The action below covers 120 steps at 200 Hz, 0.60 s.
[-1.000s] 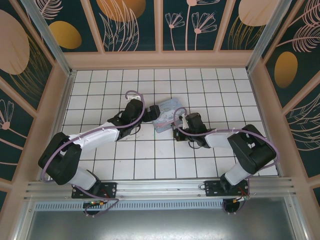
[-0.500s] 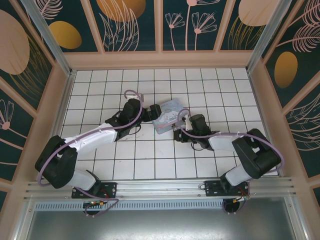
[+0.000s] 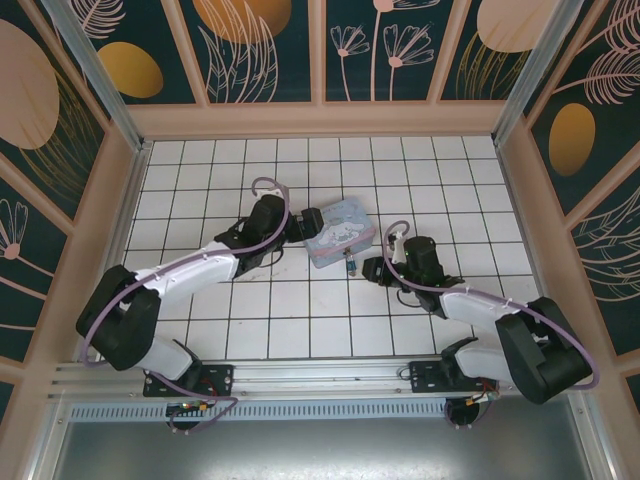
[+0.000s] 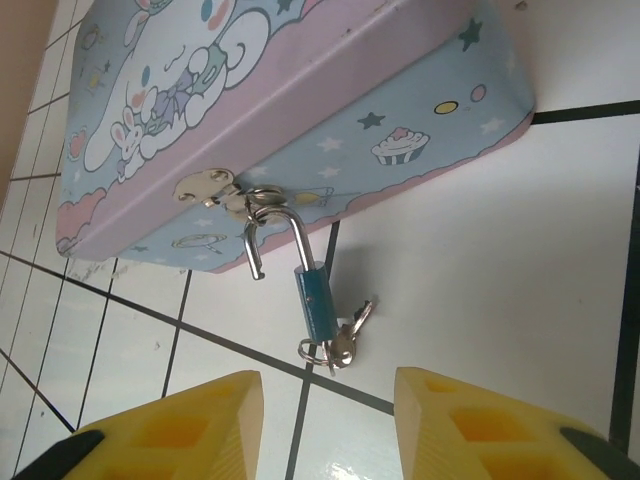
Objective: Unlock a padlock with a key
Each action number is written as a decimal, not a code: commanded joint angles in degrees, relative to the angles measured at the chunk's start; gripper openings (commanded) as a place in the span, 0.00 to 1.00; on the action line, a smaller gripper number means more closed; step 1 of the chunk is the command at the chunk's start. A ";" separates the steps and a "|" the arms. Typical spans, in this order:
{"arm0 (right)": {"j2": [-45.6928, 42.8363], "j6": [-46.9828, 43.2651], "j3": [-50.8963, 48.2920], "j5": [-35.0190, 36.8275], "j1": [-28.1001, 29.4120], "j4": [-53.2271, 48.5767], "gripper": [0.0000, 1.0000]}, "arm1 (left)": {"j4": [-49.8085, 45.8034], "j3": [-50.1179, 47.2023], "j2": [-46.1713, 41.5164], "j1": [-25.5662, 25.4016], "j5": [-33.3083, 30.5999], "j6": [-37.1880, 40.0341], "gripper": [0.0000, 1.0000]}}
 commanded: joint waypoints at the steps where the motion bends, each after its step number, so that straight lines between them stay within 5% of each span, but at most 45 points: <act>1: 1.42 1.61 -0.39 -0.77 -0.35 5.46 0.37 | -2.68 2.55 2.57 0.35 -0.63 1.66 0.99; 120: 11.02 4.10 0.20 -3.06 1.02 14.30 0.36 | -4.53 5.97 7.36 0.29 -1.73 3.03 0.99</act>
